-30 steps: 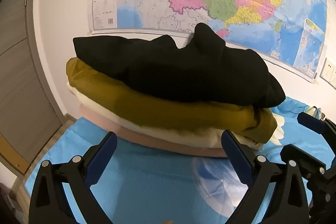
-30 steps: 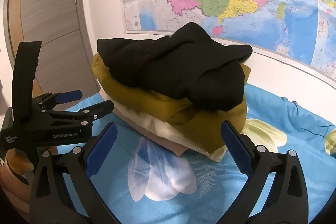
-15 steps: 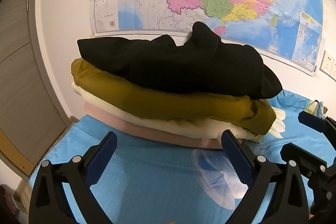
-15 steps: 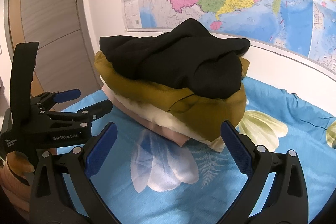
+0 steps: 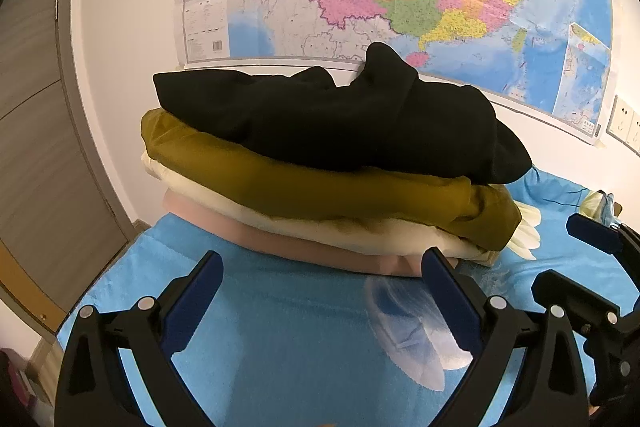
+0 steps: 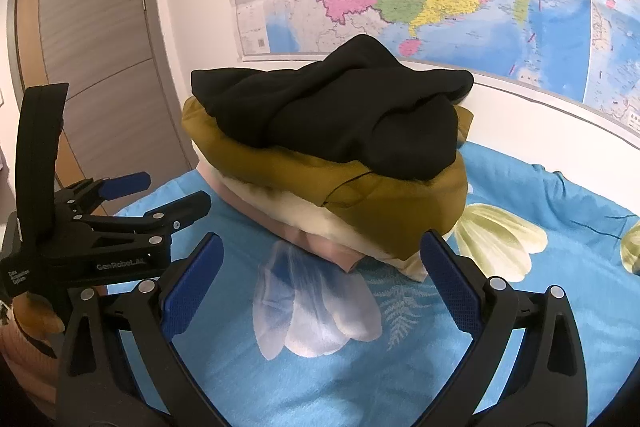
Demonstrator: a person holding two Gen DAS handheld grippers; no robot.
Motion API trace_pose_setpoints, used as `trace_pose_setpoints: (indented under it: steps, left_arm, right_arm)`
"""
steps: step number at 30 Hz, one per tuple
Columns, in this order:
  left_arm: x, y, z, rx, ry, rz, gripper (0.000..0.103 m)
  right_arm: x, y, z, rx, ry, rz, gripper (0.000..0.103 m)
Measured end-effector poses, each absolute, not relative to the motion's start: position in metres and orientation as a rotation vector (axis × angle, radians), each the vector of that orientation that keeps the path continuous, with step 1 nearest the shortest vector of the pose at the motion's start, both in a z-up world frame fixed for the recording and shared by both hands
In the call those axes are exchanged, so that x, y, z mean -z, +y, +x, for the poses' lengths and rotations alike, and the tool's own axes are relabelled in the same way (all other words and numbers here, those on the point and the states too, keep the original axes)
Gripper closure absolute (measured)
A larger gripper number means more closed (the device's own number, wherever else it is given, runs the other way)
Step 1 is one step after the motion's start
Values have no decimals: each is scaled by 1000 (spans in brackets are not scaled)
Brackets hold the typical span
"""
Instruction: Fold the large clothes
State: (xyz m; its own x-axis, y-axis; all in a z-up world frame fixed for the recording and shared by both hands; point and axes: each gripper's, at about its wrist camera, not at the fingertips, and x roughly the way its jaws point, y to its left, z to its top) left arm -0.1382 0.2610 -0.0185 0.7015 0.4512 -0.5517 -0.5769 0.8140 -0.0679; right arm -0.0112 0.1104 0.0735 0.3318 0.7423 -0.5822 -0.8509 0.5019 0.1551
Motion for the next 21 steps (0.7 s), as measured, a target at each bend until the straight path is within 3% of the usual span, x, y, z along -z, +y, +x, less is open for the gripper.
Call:
trace_pose_setpoints:
  steps: [21]
  left_arm:
    - [18,249,-152,-589,540,-240,7]
  right_arm:
    - [-73,104,-21,-1050,655,-170,6]
